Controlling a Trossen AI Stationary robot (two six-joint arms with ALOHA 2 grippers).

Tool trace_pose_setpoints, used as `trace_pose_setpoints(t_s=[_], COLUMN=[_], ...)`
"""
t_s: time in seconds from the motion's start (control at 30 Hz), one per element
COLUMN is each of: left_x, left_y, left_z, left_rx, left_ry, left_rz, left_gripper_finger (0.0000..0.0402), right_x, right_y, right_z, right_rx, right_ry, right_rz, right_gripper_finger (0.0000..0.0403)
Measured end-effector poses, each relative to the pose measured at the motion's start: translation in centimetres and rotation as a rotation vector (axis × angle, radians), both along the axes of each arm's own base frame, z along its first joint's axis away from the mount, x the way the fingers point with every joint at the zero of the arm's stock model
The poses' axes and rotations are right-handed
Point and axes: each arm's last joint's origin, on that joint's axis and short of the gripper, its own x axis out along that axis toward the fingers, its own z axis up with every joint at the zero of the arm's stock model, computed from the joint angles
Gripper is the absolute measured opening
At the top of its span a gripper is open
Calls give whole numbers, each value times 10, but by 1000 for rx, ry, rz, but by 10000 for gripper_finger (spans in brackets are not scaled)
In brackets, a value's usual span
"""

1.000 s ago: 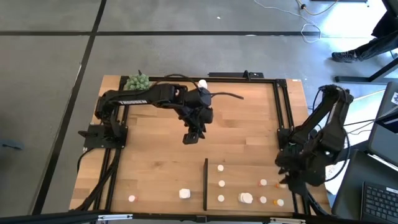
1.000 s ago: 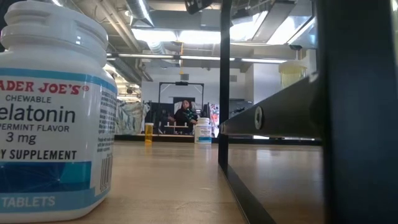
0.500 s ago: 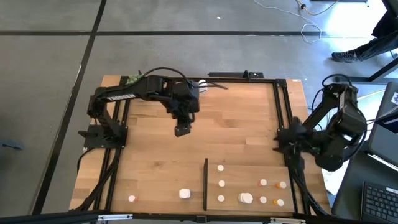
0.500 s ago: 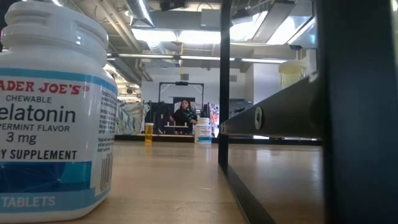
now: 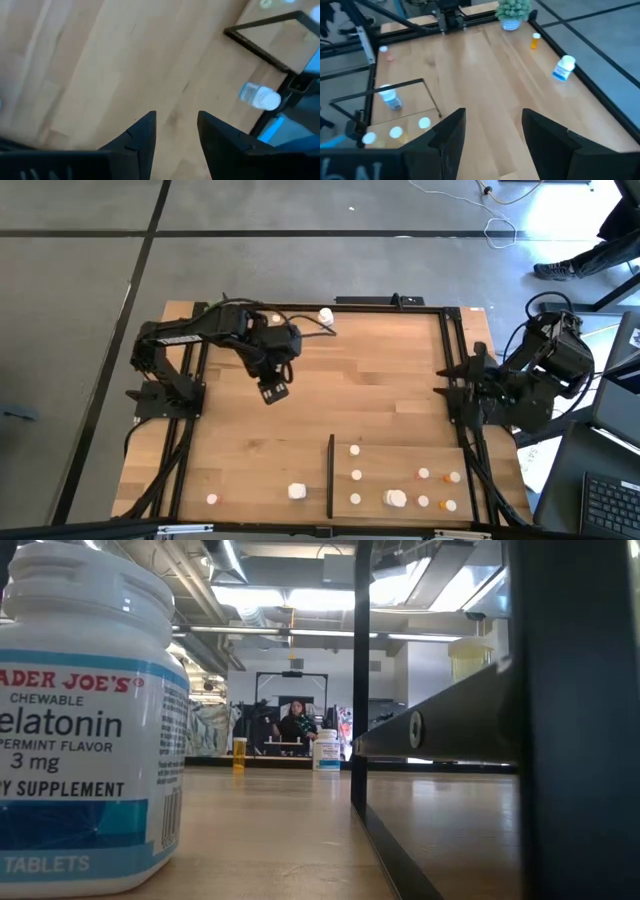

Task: Pick and place medicine bottles onto shelf by color
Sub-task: Put the pink pill bottle on the shelf aligned with the other pink pill bottles

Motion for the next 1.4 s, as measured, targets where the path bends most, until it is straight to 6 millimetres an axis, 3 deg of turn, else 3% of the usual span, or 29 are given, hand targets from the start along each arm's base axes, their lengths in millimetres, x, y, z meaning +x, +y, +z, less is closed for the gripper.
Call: trace_pose_setpoints(t_s=[0.43,0.87,1.13,1.4], left_x=[-17,-47,-82,-112], left_y=[-58,-137,-189,-223], left_z=[8,7,-11,-34], left_rx=[-153,-218,-197,-174], left_ry=[11,48,128,198], left_rz=[158,295,275,316], left_gripper_finger=[138,138,138,138], right_x=[13,33,63,93], right_y=[-7,7,18,33], right_z=[1,17,20,11], right_rx=[-49,-54,-77,1], right_ry=[87,-18,-89,-55], right_rz=[61,347,427,513], right_gripper_finger=[197,197,197,197])
